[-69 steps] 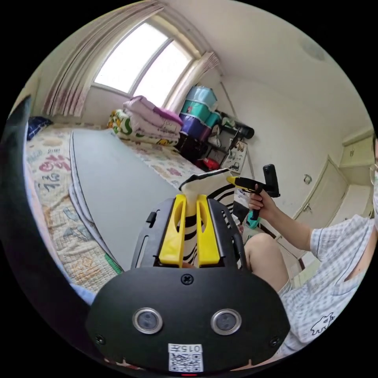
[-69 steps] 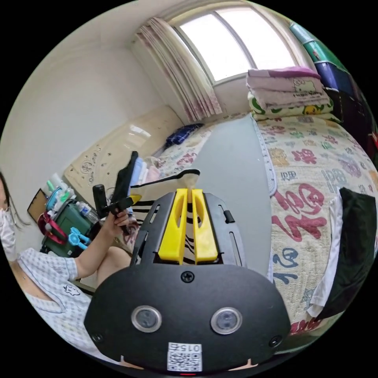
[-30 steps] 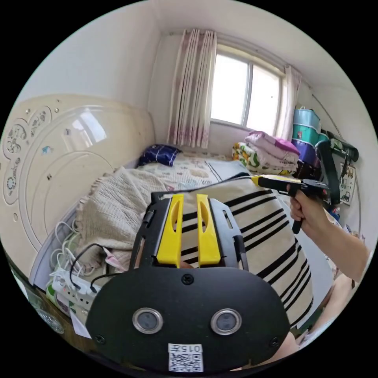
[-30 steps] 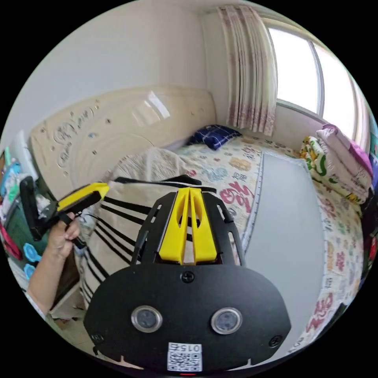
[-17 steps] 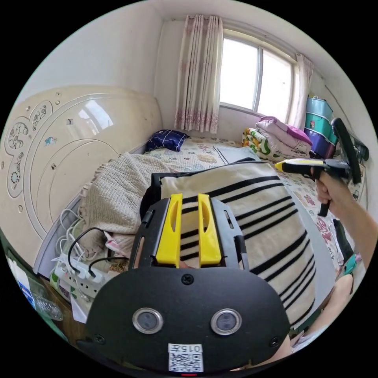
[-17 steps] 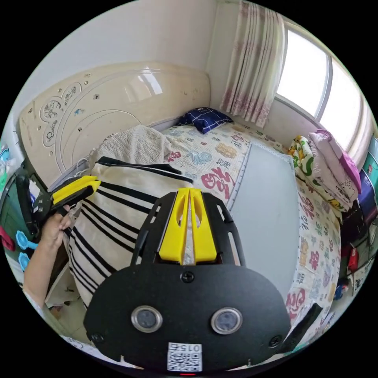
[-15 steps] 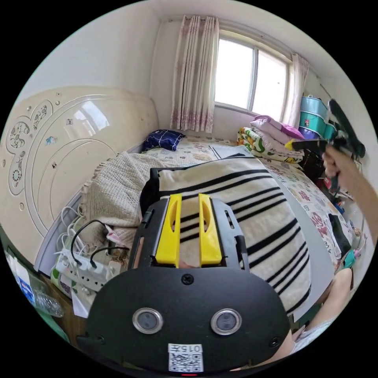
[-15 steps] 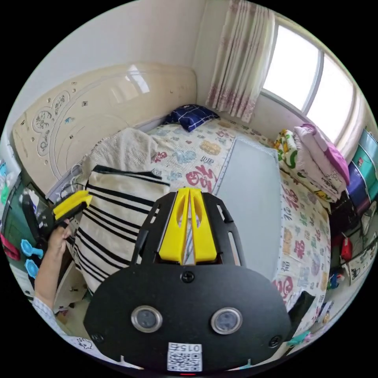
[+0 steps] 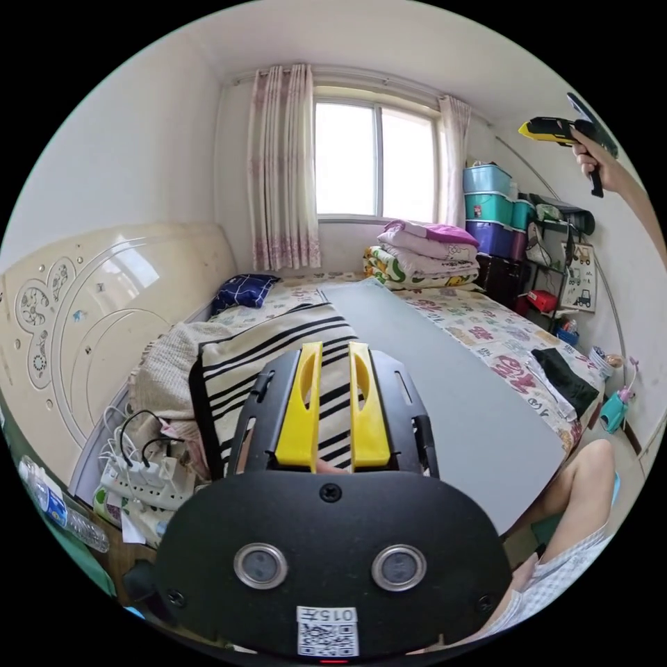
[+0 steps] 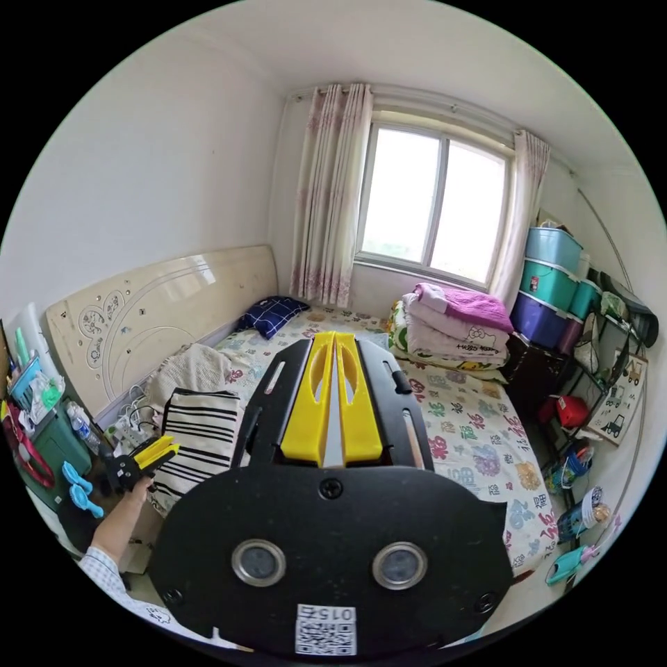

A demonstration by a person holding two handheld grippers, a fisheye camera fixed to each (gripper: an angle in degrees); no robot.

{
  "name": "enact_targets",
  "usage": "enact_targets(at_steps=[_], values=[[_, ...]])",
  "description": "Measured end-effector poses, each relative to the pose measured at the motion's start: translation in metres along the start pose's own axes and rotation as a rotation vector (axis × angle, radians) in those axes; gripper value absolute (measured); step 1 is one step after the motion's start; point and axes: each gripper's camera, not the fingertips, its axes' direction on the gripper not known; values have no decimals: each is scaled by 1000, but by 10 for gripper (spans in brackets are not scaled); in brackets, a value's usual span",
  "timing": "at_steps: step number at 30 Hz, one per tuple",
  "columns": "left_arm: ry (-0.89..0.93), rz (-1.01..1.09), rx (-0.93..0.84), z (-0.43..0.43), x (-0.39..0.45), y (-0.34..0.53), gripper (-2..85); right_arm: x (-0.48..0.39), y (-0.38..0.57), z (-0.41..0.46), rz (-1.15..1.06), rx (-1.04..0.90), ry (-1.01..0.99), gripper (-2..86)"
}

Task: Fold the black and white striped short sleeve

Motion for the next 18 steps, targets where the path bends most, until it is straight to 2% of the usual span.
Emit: enact_targets(at_steps=[7,14,18], values=[[113,86,-39,73,140,-90,65,131,-75,-1,-21,-20,162,-7],[273,150,-159,211,295,-165,66,329,-58,98,85,-294,153,43],[368,207,-241,292,383,-199,67,400,-49,146,194,-419,157,59]])
